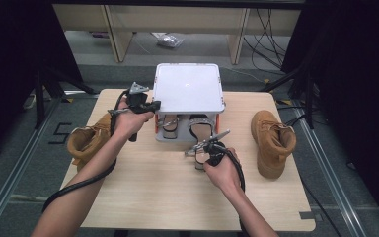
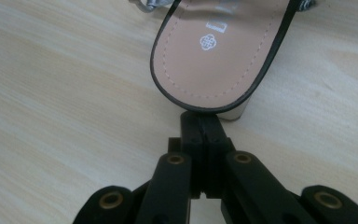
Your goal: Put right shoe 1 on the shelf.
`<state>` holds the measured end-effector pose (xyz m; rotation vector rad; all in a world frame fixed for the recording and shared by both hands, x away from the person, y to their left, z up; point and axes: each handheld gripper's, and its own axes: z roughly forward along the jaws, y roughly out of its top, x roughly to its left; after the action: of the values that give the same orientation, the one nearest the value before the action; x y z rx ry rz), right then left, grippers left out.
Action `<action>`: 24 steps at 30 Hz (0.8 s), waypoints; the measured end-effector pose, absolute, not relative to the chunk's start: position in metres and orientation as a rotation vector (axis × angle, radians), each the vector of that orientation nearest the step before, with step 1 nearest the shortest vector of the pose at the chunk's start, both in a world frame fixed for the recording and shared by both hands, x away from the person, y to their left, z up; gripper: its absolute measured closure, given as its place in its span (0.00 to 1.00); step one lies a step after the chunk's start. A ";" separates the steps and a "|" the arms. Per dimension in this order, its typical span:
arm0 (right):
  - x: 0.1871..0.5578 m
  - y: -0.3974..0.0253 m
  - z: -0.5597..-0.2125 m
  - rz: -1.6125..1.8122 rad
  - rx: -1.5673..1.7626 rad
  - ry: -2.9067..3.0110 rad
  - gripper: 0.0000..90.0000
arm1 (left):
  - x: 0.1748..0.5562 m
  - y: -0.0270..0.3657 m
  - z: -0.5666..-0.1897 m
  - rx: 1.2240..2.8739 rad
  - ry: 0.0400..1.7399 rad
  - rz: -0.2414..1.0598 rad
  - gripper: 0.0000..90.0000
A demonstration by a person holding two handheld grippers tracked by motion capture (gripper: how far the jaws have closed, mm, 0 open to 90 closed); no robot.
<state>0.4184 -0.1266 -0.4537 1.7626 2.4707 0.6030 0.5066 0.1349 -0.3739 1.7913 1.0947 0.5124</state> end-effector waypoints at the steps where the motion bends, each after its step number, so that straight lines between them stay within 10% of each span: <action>1: 0.419 -0.125 -0.452 0.599 1.793 2.460 1.00 | 0.507 0.135 -0.374 1.791 1.094 0.512 0.99; 24: 0.451 -0.121 -0.431 0.660 1.717 2.326 1.00 | 0.506 0.134 -0.374 1.795 1.094 0.512 0.99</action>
<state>0.4513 -0.1210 -0.4305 1.7170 2.3262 0.6601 0.5064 0.1345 -0.3737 1.7948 1.0938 0.5121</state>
